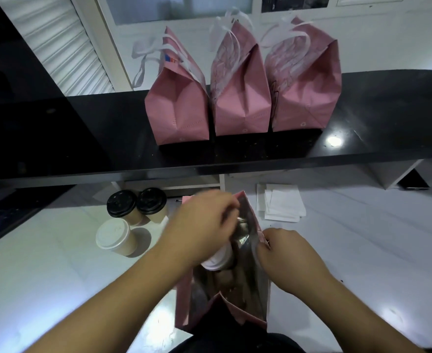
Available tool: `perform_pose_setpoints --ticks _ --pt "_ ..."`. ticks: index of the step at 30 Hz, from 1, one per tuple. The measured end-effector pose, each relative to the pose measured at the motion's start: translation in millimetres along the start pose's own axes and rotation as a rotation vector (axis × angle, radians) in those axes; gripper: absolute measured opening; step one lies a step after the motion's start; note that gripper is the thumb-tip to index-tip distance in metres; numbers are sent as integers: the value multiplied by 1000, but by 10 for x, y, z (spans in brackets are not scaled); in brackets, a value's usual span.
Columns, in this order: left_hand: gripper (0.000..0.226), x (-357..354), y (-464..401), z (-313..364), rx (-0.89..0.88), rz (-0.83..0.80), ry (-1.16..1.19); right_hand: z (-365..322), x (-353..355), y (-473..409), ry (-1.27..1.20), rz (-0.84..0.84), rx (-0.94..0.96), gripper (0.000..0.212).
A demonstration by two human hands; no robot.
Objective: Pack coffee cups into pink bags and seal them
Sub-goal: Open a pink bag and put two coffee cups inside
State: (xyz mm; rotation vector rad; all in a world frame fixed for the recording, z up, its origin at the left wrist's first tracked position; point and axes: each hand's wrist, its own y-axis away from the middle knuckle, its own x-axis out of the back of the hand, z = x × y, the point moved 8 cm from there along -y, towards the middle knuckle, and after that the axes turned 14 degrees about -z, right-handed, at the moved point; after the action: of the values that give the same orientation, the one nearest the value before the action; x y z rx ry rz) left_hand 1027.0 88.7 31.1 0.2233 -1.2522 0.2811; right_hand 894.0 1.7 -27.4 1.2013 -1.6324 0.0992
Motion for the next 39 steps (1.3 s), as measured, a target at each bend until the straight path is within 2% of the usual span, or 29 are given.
perform_pose_setpoints --ticks 2,5,8,15,16,18,23,28,31,35,37,39 --pt "18 330 220 -382 91 191 113 -17 3 6 -5 -1 -9 39" --pt "11 353 512 -1263 393 247 221 -4 -5 12 -11 -1 -17 36" --pt "31 84 788 -2037 650 152 182 34 35 10 6 21 -28 37" --pt "91 -525 1225 -2828 902 -154 142 11 34 -22 47 37 -37 41" --pt "94 -598 1250 -2876 926 -190 148 -12 29 -26 49 37 -36 43" --pt "86 -704 1289 -2955 961 -200 193 -52 19 -36 53 37 -32 44" --pt "73 -803 1299 -3047 930 -146 240 -54 -34 -44 44 29 -8 40" --pt "84 -726 1439 -2932 900 -67 355 -31 -37 -84 55 39 15 38" --pt "88 -454 1579 -2741 874 75 319 -34 -33 -92 61 22 30 33" --pt "97 335 1576 -2173 702 323 284 -24 3 -77 52 -8 41 35" --pt "100 693 1484 -1762 584 350 305 -23 30 -61 56 -4 45 35" --pt "97 934 1340 -1339 466 306 352 -33 28 -43 63 -17 47 35"
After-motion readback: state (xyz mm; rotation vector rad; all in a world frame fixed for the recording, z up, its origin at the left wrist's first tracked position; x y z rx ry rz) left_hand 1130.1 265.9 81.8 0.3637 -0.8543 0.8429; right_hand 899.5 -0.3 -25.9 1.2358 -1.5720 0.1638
